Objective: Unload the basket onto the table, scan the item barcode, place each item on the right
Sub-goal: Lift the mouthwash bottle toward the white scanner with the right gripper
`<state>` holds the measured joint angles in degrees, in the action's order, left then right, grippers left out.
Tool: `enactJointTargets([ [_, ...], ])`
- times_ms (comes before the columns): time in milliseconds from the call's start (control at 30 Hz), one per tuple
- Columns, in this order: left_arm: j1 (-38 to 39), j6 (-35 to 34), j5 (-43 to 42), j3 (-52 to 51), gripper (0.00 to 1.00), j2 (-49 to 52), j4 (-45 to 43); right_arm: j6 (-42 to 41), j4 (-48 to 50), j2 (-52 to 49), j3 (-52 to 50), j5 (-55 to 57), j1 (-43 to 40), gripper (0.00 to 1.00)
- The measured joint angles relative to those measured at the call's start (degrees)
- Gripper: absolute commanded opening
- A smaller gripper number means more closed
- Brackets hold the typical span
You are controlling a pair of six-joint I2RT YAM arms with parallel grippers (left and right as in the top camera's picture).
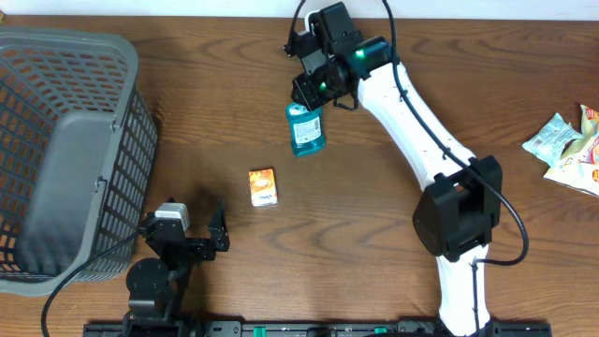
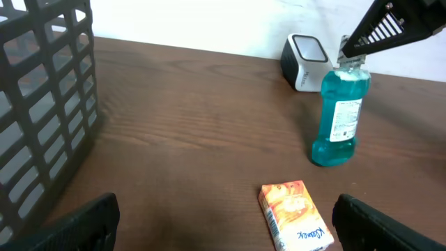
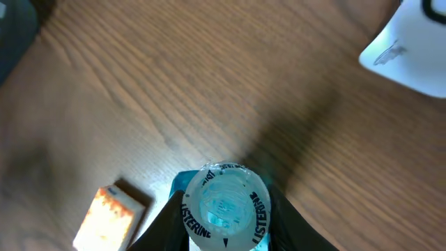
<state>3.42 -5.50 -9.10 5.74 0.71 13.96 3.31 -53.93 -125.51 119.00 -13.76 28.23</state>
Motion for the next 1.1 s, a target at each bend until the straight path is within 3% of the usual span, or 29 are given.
enactJointTargets([
  [467,0.0,0.0,0.0,0.0,0.98,0.0,0.0,-0.5,4.8,0.0,0.0,14.2,8.0,0.14],
  [1100,0.0,0.0,0.0,0.0,0.98,0.0,0.0,-6.4,7.0,0.0,0.0,17.5,8.8,0.14],
])
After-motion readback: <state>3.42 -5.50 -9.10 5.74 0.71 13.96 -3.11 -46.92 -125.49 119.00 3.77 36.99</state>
